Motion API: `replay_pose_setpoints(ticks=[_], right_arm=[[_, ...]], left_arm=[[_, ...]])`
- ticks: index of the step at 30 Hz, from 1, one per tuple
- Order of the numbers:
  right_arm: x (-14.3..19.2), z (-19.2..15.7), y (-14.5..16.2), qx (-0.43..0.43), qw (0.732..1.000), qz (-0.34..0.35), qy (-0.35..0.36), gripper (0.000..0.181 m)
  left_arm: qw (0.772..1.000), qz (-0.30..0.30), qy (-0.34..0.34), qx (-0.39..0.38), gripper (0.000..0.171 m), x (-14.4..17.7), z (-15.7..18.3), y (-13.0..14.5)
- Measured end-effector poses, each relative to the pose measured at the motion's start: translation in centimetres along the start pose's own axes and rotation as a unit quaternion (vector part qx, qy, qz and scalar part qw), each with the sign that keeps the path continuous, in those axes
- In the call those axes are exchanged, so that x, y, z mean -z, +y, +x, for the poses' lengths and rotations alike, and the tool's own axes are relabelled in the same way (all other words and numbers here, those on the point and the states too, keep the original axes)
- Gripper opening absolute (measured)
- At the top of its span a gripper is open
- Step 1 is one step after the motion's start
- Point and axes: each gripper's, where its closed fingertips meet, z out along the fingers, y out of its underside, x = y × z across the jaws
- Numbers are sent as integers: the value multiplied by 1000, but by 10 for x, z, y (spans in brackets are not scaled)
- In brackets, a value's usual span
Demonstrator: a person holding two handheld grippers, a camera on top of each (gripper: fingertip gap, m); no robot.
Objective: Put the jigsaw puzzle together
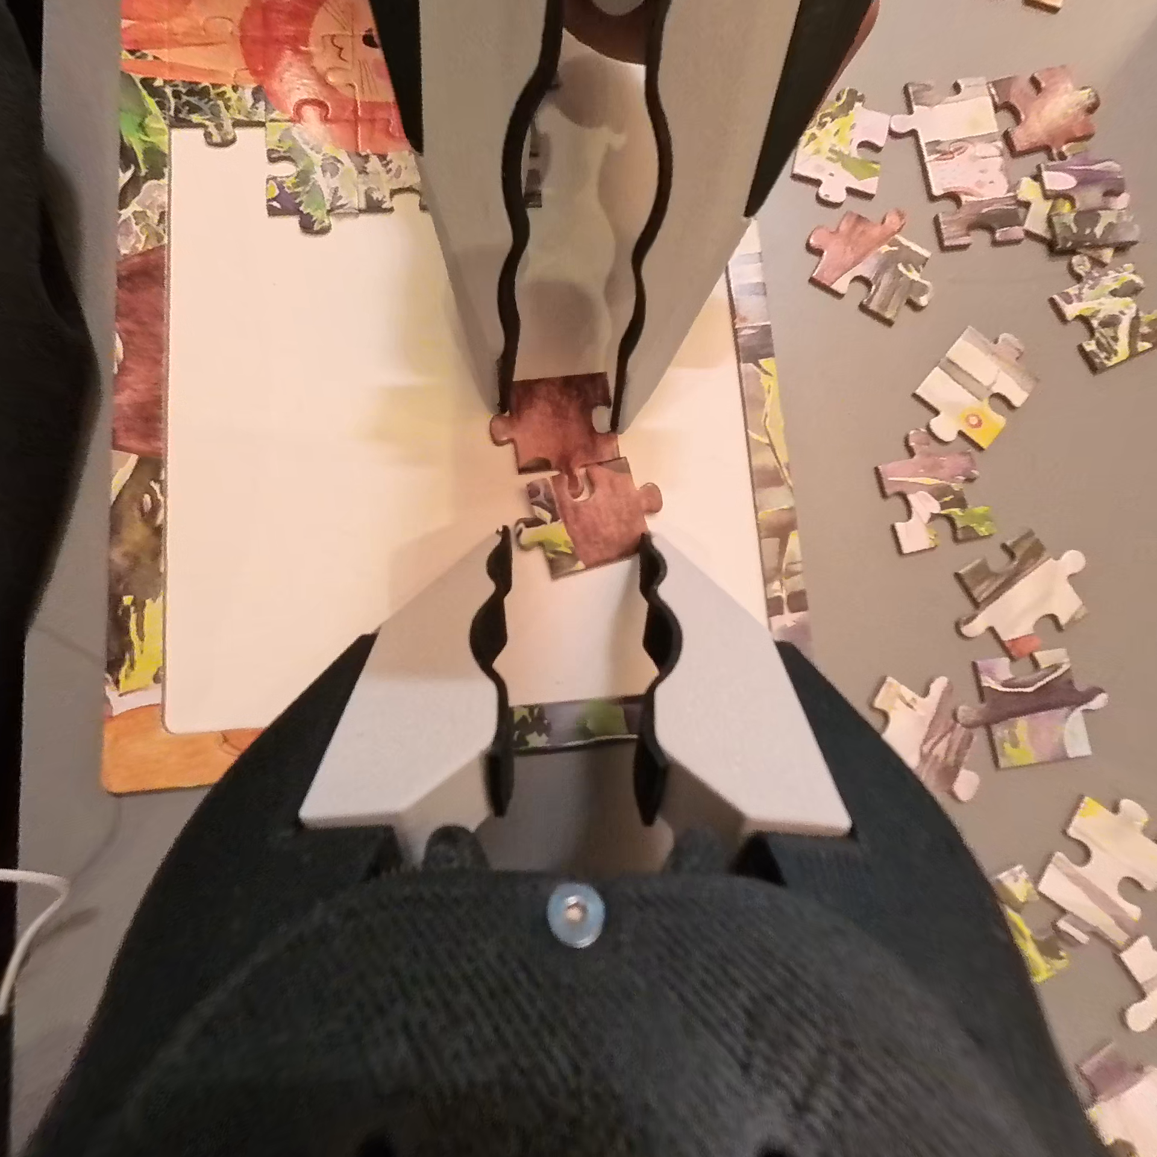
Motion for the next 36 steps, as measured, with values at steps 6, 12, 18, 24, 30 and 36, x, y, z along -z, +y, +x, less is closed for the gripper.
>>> replay_pose_setpoints(ticks=[6,12,18,24,30,36], right_arm=[[0,-3,0,-7,1000,-4,8,38],[0,-6,0,-11,1000,-5,9,38],[1,-6,1,-16,1000,-3,13,38],[1,-6,1,-22,1000,0,18,38],[4,-4,3,-23,999,-3,28,38],[7,-1,-4,-55,997,24,44,43]], left_arm=[[1000,0,-1,1,34,0,0,0],[1000,-1,-3,3,34,0,0,0],[1000,-7,-11,0,35,0,-1,0],[999,-18,-35,7,35,5,-8,6],[998,-19,-53,12,34,8,-9,9],[996,4,-77,37,34,16,-12,4]])
